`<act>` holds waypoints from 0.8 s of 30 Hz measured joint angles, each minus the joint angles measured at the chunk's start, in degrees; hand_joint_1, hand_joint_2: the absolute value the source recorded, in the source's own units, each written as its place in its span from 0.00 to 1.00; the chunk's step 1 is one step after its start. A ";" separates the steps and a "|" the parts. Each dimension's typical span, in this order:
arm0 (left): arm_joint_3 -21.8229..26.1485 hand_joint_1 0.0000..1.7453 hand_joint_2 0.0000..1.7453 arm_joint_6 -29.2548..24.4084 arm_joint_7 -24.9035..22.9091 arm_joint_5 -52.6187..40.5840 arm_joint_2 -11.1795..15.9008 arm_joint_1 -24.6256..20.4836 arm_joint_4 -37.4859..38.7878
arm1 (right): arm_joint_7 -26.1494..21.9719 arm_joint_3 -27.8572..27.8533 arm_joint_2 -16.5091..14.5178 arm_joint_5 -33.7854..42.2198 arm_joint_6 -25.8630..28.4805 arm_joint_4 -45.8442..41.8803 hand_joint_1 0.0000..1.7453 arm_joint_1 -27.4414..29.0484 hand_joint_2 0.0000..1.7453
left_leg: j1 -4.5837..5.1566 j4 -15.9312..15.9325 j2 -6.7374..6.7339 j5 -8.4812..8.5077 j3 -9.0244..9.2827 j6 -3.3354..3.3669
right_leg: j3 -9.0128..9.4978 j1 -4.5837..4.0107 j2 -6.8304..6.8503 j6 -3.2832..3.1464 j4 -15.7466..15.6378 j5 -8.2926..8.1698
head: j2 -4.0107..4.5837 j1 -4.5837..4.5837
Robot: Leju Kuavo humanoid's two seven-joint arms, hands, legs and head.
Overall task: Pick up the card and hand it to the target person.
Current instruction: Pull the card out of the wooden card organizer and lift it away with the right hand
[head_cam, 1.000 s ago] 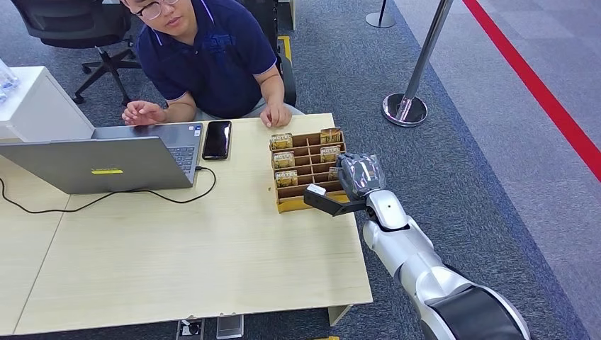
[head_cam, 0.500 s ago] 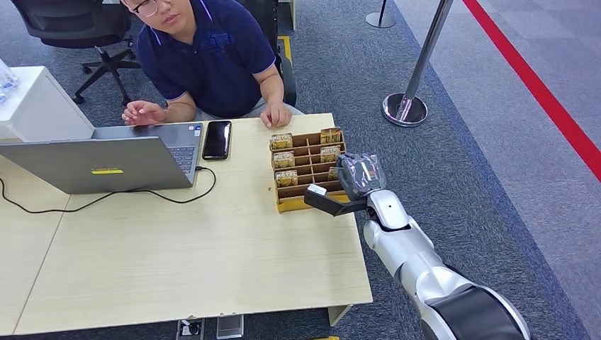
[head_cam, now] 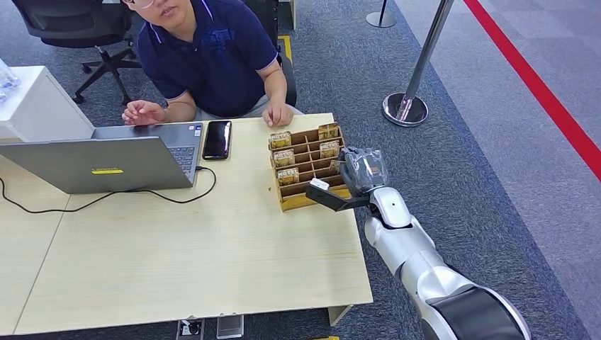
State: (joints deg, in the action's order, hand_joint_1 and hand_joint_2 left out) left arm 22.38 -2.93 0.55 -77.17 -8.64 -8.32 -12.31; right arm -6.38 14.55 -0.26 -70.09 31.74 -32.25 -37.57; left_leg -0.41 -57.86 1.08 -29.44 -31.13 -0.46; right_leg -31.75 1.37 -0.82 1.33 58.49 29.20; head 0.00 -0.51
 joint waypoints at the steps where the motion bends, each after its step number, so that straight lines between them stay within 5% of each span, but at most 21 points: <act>1: 0.00 0.00 1.00 0.00 0.03 -0.03 -0.02 -0.02 0.00 | -0.09 -0.13 0.02 0.12 0.16 -0.49 1.00 0.08 1.00 | 0.00 0.00 0.00 0.00 0.00 0.00 | 0.00 0.00 0.00 0.00 0.00 0.00 | 0.00 0.02; 24: -0.02 0.00 1.00 0.50 0.15 -0.95 -0.33 -0.32 0.00 | -3.09 -3.36 1.31 5.70 0.19 -18.56 1.00 2.31 1.00 | 0.00 0.01 0.00 0.00 -0.01 0.00 | -0.01 0.00 0.00 0.00 0.00 0.00 | 0.00 0.08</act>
State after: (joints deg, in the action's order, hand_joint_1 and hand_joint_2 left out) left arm 22.37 -2.43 0.70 -78.11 -8.97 -8.64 -12.31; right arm -9.47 11.19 1.05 -64.39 31.93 -50.82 -35.26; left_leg -0.41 -57.85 1.08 -29.44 -31.14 -0.46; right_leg -31.76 1.37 -0.82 1.33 58.49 29.20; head 0.00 -0.43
